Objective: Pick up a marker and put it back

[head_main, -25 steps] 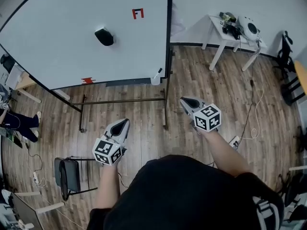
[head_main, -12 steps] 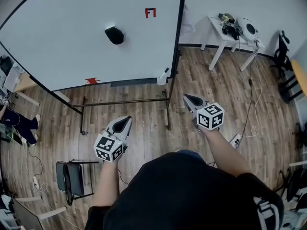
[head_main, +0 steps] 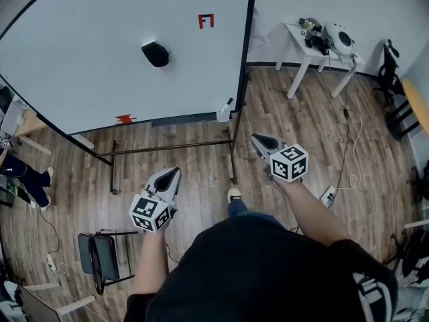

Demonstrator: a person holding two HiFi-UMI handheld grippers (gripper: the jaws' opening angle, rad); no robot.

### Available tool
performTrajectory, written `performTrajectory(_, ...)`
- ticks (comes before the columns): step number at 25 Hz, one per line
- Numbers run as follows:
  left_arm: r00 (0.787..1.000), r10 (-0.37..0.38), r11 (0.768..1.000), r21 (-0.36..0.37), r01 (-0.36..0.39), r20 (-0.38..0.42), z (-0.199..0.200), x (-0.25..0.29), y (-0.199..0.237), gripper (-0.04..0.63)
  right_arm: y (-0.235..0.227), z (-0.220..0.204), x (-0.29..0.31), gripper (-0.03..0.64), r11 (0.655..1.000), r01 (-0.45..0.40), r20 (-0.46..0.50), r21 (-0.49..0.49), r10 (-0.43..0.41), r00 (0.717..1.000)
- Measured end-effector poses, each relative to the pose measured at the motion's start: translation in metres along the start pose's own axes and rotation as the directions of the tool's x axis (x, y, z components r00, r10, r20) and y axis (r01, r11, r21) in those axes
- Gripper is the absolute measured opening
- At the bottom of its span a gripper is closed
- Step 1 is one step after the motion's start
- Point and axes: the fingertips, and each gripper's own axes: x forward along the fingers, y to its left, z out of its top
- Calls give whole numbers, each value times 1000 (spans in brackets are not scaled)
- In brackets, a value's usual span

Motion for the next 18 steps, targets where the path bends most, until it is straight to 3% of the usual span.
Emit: performTrajectory(18,999,10,1000,-24,-11,-51,4,83,56,11,-67,-2,77,11,998,-37,-44,43,39,998)
